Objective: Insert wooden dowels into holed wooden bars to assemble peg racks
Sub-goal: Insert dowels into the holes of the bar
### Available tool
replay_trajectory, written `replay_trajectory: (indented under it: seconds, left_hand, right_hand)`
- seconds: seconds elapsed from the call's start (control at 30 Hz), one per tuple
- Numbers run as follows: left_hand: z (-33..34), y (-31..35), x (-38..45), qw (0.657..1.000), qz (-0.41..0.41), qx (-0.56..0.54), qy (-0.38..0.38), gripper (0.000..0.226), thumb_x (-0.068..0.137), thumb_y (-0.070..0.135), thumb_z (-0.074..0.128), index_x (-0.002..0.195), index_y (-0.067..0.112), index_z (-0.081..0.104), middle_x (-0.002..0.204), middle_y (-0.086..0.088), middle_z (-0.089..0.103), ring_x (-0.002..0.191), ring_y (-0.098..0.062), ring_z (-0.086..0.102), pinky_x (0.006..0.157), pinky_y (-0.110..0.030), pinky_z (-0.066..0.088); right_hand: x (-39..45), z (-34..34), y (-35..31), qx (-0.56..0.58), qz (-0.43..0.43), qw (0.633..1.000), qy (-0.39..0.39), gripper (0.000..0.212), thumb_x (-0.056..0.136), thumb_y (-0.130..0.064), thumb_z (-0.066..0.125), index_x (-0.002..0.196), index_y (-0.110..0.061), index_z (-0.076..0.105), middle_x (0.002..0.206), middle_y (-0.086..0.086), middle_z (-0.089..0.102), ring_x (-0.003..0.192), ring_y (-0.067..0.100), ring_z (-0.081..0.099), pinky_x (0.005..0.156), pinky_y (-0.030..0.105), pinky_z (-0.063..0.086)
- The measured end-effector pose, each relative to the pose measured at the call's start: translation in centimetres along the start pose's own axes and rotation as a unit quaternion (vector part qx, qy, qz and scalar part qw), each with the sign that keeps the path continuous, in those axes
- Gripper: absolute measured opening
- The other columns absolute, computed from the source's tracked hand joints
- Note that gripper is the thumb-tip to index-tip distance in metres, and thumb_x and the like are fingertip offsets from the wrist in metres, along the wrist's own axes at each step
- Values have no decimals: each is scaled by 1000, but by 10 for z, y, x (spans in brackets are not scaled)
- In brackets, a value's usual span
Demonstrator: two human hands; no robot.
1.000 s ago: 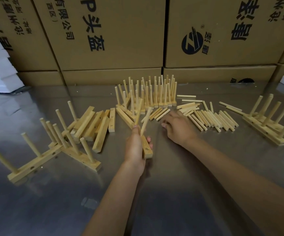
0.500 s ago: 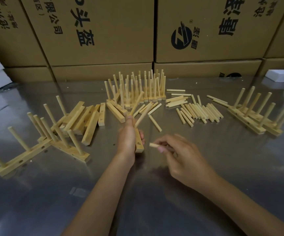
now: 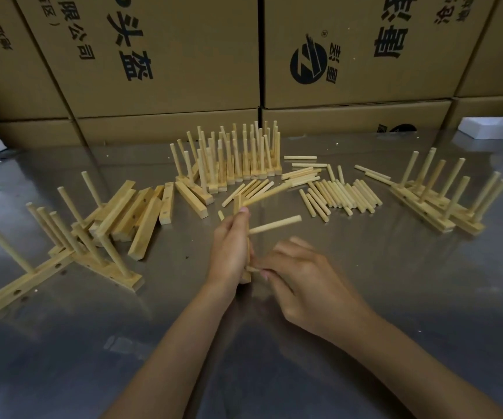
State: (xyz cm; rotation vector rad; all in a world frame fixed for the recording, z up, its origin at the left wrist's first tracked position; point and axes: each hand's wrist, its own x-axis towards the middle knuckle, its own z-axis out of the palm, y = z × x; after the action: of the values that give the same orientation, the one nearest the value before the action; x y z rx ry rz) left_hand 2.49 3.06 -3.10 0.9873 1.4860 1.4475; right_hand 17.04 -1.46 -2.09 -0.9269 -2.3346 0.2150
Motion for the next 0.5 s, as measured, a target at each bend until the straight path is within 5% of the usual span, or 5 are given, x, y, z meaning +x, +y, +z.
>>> replay_trajectory:
  seconds: [0.2, 0.5]
  left_hand:
    - [5, -4, -2, 1000, -1, -22, -2, 40, 99, 42, 56, 95, 4, 67, 69, -9, 59, 61, -17, 56, 57, -28, 46]
    - [5, 0, -4, 999, -6, -36, -24, 37, 99, 41, 57, 101, 6, 70, 81, -11, 60, 71, -23, 55, 63, -32, 44]
  right_hand:
    - [4, -1, -6, -43, 5, 999, -28, 14, 88, -11, 55, 91, -19, 67, 83, -10, 55, 80, 8, 42, 62, 20, 30]
    - [7, 12, -5, 62, 87, 994, 4, 13, 85, -13, 56, 84, -20, 67, 79, -7, 69, 73, 15, 62, 65, 38, 50]
